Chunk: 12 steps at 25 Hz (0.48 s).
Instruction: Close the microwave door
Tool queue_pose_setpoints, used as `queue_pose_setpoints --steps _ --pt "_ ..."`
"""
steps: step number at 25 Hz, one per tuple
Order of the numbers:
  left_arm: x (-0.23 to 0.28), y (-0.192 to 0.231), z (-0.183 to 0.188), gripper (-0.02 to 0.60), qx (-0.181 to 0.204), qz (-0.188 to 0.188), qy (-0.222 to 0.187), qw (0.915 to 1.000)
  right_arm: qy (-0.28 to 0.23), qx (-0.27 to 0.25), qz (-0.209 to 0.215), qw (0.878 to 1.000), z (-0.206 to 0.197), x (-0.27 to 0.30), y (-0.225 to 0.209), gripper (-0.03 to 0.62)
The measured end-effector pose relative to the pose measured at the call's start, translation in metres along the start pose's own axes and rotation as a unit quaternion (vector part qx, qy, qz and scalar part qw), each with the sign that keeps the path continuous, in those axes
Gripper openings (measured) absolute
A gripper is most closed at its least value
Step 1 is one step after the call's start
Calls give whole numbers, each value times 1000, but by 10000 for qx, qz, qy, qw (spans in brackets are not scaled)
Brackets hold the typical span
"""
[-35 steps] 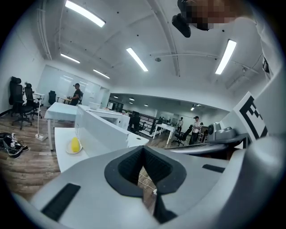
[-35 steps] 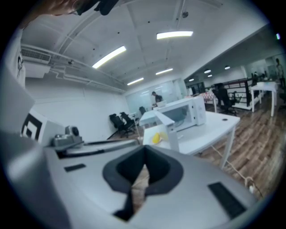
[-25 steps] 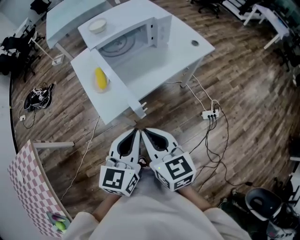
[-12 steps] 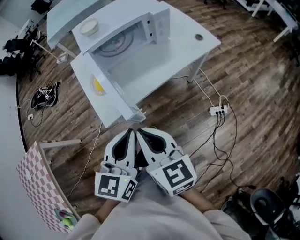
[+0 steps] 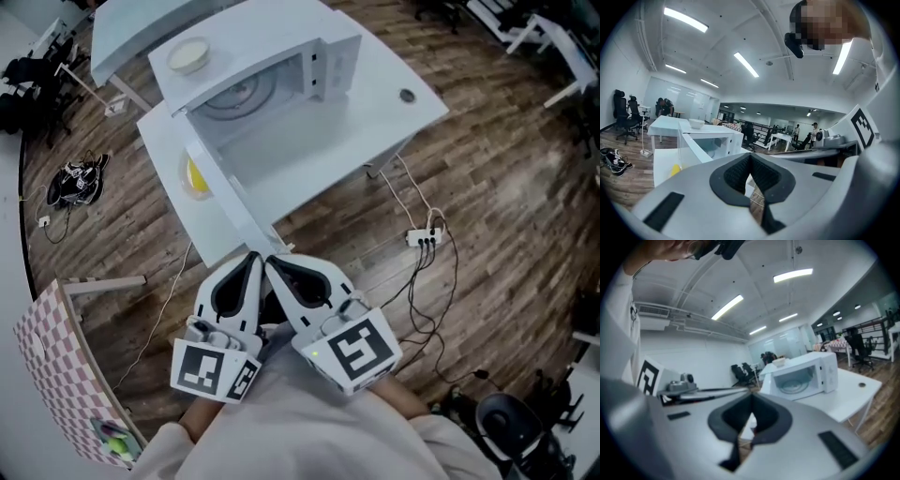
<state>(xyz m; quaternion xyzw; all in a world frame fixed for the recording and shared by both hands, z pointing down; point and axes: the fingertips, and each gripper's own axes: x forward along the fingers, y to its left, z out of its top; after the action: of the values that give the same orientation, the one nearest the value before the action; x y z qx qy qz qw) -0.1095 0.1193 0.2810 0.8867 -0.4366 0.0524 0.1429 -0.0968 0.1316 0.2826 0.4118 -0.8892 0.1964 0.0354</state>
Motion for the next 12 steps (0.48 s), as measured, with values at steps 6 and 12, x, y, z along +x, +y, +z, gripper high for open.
queue_pose_setpoints --steps 6,12 --pt "19 16 3 15 -175 -467 169 9986 230 -106 109 9996 13 24 -14 20" --pt "16 36 -17 16 -262 -799 529 9950 472 -169 -81 9987 8 38 -35 20"
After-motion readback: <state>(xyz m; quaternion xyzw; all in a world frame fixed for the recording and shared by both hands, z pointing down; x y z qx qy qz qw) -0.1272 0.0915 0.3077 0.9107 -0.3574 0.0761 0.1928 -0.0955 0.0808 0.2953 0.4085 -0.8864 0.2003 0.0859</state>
